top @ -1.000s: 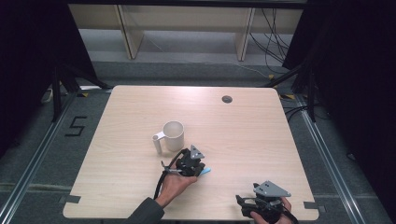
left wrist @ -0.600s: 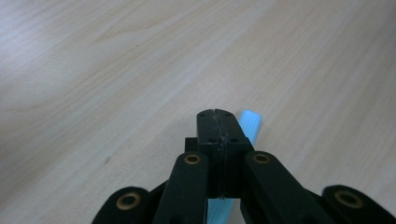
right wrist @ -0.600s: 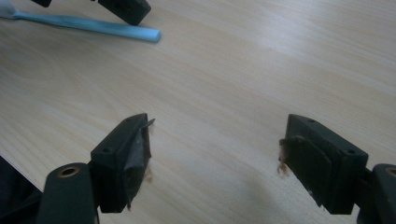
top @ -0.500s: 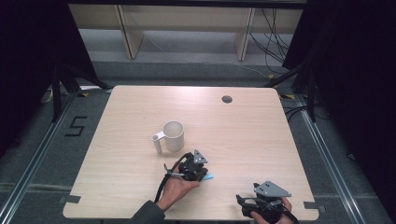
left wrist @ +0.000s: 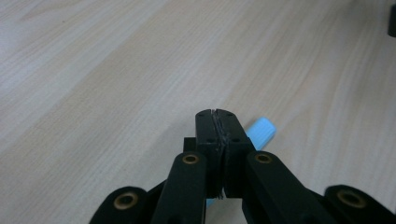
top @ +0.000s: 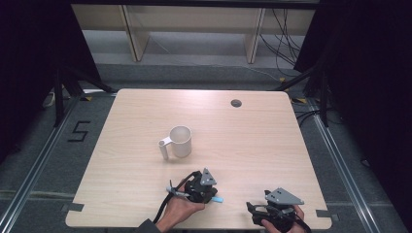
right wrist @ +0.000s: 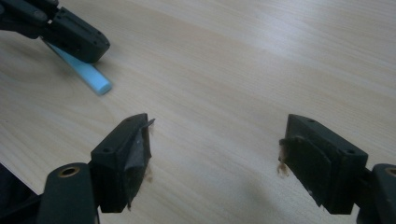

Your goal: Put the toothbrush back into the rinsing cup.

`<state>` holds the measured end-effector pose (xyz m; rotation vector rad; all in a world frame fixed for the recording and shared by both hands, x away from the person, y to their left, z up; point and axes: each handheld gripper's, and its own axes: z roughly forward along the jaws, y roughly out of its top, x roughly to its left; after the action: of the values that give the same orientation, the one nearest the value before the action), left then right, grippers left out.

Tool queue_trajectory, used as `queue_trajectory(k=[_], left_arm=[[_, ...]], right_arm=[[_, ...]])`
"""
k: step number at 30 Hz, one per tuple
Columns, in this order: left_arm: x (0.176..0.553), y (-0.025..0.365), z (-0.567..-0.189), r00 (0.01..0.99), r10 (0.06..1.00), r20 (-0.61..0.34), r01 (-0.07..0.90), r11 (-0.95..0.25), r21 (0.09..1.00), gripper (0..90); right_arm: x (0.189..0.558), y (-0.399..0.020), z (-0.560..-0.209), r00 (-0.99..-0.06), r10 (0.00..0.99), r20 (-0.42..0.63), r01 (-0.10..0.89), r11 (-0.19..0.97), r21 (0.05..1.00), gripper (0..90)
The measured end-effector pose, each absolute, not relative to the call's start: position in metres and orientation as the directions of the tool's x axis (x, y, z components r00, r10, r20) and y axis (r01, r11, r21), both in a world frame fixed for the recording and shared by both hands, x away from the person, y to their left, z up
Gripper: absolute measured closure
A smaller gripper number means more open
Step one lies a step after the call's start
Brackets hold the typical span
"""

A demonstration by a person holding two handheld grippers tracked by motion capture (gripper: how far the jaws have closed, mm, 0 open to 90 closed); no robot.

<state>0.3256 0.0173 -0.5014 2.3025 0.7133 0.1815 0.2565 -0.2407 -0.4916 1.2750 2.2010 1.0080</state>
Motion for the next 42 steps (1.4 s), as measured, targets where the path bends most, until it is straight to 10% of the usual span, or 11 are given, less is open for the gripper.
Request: queue_trajectory(k=[42], left_arm=[[0.275,0.066,-0.500,0.906,0.418,-0.072,0.367,-0.687,0.627,87.1]], right_arm=[[0.258,-0.241,-0.493,-0.509,0.860,0.024,0.584,0.325,0.744,24.1]])
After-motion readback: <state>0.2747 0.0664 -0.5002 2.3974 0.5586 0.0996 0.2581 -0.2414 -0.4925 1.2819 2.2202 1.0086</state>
